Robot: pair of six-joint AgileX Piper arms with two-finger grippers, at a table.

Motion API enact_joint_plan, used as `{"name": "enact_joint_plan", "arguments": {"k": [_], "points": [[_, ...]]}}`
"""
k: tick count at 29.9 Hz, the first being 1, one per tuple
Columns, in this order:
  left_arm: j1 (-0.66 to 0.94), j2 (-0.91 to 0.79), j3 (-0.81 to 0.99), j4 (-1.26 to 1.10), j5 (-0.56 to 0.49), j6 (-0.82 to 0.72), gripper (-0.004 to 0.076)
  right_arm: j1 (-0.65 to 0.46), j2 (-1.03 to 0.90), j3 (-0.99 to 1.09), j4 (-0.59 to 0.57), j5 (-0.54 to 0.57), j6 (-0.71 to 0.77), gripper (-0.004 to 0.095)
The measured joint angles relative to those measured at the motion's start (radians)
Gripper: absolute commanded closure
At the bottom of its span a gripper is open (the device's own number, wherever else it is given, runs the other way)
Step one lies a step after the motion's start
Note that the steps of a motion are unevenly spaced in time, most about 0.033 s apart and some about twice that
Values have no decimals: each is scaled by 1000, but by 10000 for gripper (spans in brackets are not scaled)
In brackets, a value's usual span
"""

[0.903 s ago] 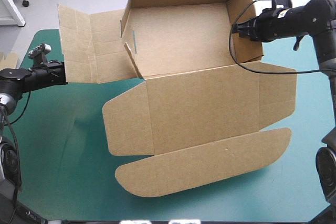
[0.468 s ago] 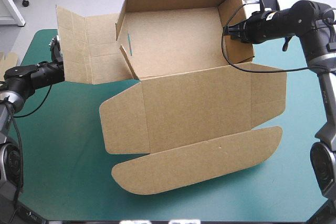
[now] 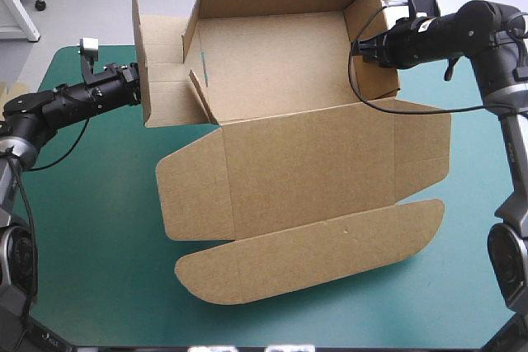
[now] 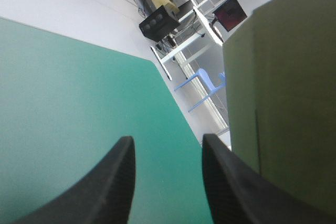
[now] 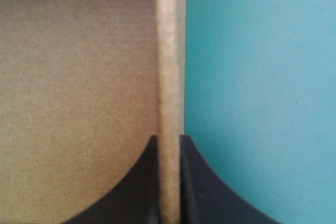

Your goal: Fold the box

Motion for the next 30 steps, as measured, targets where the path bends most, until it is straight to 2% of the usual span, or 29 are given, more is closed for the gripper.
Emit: {"name": "enact_joint_plan", "arguments": {"k": [21,30], "points": [[-1,-54,-62,19,10,-28,379,0,1,0,-6,1,8,926],[-57,-84,-62,13,12,-30,377,0,1,0,-7,1,11,926]]}}
